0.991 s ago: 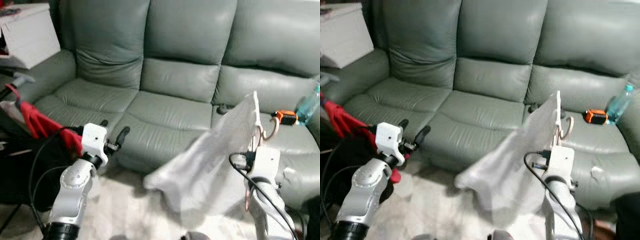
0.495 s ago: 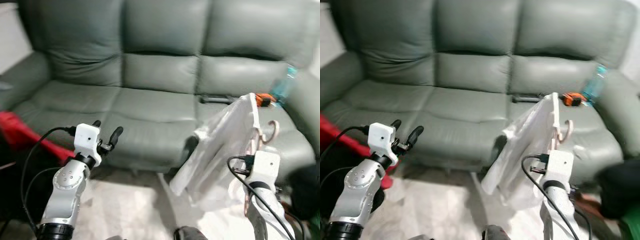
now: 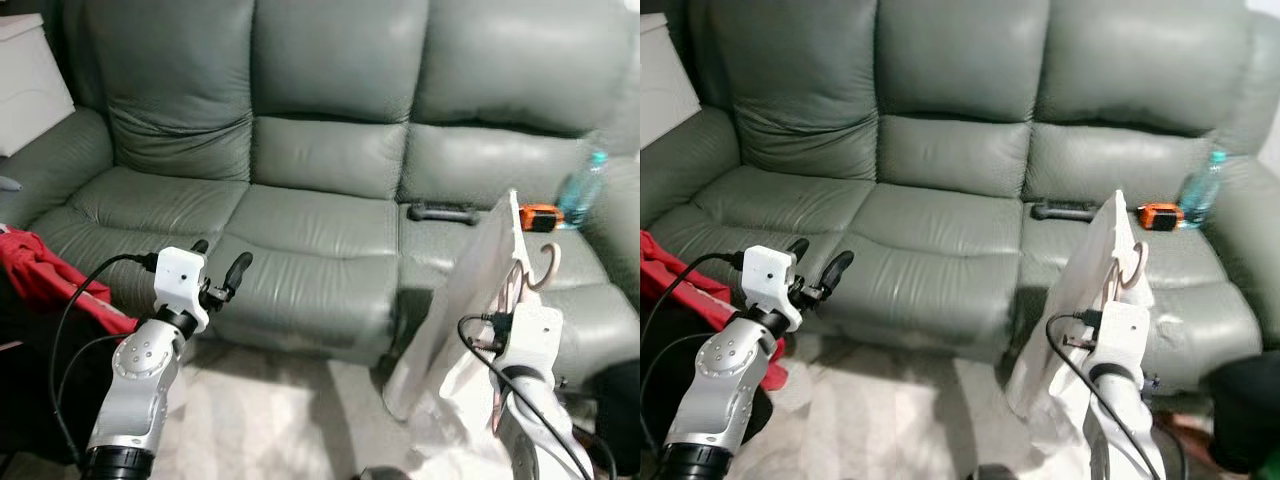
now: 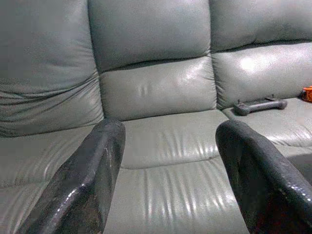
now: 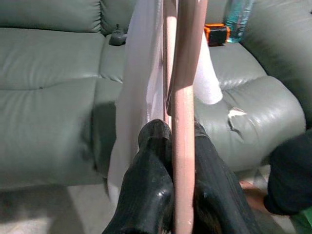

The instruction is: Hang hanger

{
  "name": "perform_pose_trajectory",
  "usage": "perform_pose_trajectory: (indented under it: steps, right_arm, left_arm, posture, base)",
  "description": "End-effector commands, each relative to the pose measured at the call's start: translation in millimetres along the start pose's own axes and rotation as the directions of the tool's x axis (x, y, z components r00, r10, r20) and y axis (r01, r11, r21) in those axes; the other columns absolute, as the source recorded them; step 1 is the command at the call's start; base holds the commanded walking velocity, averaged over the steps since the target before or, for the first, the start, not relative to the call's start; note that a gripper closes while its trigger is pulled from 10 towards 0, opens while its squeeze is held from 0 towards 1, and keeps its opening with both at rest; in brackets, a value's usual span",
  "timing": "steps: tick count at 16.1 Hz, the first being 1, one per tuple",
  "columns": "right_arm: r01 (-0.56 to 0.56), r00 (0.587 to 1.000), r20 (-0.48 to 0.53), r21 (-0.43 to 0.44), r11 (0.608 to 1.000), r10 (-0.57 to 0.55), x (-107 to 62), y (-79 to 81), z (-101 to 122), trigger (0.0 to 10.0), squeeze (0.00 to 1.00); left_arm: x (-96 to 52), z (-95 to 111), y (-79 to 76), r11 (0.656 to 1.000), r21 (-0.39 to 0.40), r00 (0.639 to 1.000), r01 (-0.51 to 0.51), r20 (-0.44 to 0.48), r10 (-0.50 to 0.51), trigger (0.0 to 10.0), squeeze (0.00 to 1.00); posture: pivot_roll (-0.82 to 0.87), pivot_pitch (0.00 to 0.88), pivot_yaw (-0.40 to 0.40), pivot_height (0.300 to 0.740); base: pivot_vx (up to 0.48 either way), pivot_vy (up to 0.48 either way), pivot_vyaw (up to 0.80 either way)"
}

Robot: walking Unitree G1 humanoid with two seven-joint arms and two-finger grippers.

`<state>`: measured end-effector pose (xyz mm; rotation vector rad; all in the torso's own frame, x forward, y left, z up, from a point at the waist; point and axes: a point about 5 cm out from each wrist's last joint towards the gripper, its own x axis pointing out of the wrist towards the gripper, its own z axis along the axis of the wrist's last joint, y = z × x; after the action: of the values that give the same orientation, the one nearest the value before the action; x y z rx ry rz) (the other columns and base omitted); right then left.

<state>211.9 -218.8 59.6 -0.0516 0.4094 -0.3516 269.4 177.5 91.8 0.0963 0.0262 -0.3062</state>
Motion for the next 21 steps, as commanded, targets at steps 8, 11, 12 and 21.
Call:
perform_pose_trajectory:
  steps: [8,11,12,21]
  right_arm:
    - [0.011,0.992,0.125,-0.008,1.0,-0.009,6.1,-1.1,26.5,10.0,0.0]
    - [0.009,0.991,0.134,-0.012,1.0,-0.007,7.3,-0.8,28.0,10.0,0.0]
    - [0.008,0.99,0.139,-0.016,1.0,-0.006,7.8,-0.9,28.7,10.0,0.0]
    - [-0.004,0.966,0.258,-0.069,0.998,0.022,9.7,2.7,46.1,10.0,0.0]
  left_arm:
    - [0.7,3.7,-3.5,1.0,-0.006,0.999,0.028,0.02,-0.028,10.0,0.0]
    - [0.2,3.3,-3.5,1.0,-0.007,1.0,0.022,0.018,-0.022,10.0,0.0]
    - [0.3,3.1,-3.8,1.0,-0.007,1.0,0.022,0.017,-0.022,10.0,0.0]
    - [-8.2,-1.3,5.1,0.996,-0.063,0.997,-0.071,0.021,0.072,10.0,0.0]
  posture:
    - [-0.08,0.007,0.002,0.74]
    - [-0.07,0.003,-0.001,0.74]
    - [-0.07,0.003,-0.001,0.74]
    - [-0.07,0.0,-0.005,0.74]
  base:
    - [0.346,0.0,0.0]
    - [0.285,0.0,0.0]
    - [0.274,0.0,0.0]
    - [0.059,0.0,0.0]
